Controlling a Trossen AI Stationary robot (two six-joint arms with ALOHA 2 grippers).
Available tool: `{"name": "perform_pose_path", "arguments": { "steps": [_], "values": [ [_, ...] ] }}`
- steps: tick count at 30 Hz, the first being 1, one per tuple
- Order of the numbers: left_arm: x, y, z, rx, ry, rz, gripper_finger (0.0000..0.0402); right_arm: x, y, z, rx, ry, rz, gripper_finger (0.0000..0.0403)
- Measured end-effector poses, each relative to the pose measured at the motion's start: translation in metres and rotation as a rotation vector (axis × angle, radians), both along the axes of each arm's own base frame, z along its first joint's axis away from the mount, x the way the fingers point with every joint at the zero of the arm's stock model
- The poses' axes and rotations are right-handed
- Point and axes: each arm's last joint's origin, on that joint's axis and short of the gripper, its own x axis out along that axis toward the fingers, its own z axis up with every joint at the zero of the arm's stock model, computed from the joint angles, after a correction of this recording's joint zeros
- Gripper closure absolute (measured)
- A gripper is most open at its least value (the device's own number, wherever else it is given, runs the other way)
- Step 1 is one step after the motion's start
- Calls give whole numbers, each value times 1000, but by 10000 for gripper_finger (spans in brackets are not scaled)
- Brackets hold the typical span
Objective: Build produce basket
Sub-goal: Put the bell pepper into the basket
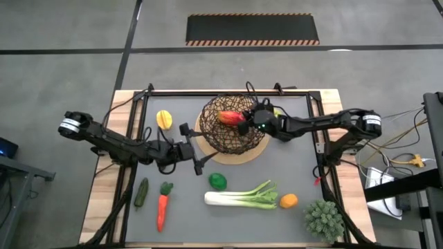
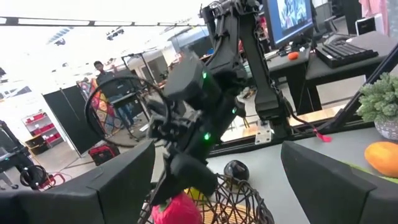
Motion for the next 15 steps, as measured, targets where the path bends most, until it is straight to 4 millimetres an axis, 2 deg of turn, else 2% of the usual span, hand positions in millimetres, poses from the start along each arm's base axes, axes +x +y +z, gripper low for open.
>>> {"name": "perform_pose_path", "arguments": {
  "steps": [7,15],
  "values": [
    [1,0,-1,0,4,0,72,7,-7,-18,19,54,-21,386],
    [1,0,-1,-1,4,10,72,14,-10,-28,39,97,-44,356]
  ]
}}
